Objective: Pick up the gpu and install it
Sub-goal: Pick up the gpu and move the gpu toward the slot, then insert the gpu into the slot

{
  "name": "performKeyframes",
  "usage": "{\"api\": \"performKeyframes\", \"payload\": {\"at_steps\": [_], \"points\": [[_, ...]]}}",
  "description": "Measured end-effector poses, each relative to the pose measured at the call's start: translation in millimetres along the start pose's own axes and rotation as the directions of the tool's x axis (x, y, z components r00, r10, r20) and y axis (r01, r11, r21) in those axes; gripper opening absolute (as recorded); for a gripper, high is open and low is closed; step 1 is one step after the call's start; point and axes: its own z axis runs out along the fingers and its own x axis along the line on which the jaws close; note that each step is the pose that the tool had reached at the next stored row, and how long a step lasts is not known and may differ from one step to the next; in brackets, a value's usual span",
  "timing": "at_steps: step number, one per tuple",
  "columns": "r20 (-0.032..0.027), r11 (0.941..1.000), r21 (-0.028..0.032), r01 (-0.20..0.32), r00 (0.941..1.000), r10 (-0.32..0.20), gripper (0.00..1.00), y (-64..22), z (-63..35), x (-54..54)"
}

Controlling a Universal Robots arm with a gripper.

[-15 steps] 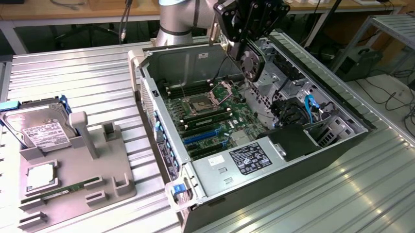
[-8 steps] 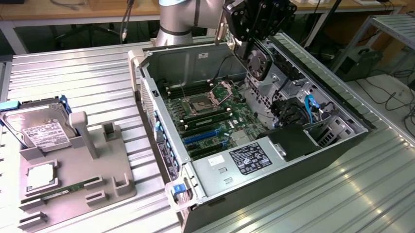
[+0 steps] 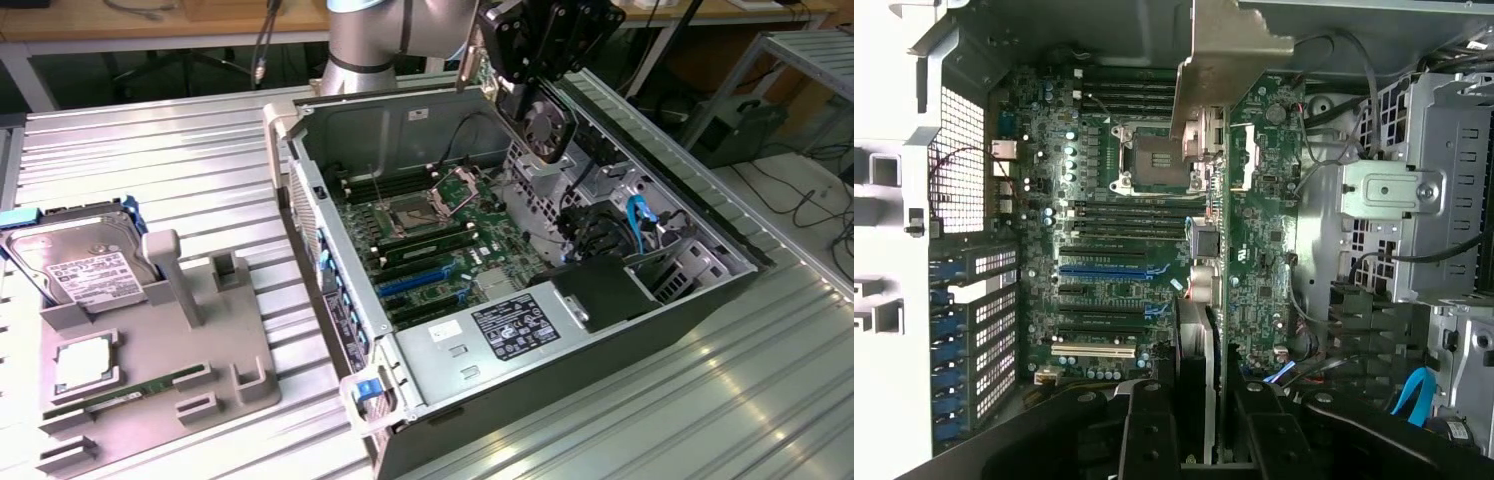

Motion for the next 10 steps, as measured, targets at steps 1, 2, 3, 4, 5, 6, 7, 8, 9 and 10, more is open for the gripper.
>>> {"api": "performKeyframes", "payload": {"at_steps": [1, 2, 3, 4, 5, 6, 7, 8, 9, 10], "points": [[0.0000, 1.0000, 0.0000, 0.000, 1.0000, 0.000, 0.28, 0.0, 0.0, 0.0], [0.0000, 1.0000, 0.0000, 0.000, 1.0000, 0.000, 0.28, 0.0, 0.0, 0.0], [0.0000, 1.0000, 0.0000, 0.000, 1.0000, 0.000, 0.28, 0.0, 0.0, 0.0], [0.0000, 1.0000, 0.0000, 0.000, 1.0000, 0.000, 0.28, 0.0, 0.0, 0.0], [-0.0001, 1.0000, 0.0001, 0.000, 1.0000, 0.000, 0.28, 0.0, 0.0, 0.0], [0.0000, 1.0000, 0.0000, 0.000, 1.0000, 0.000, 0.28, 0.0, 0.0, 0.0], [0.0000, 1.0000, 0.0001, 0.000, 1.0000, 0.000, 0.28, 0.0, 0.0, 0.0], [0.0000, 1.0000, 0.0000, 0.000, 1.0000, 0.000, 0.28, 0.0, 0.0, 0.0], [0.0000, 1.0000, 0.0000, 0.000, 1.0000, 0.000, 0.28, 0.0, 0.0, 0.0], [0.0000, 1.0000, 0.0000, 0.000, 1.0000, 0.000, 0.28, 0.0, 0.0, 0.0]]}}
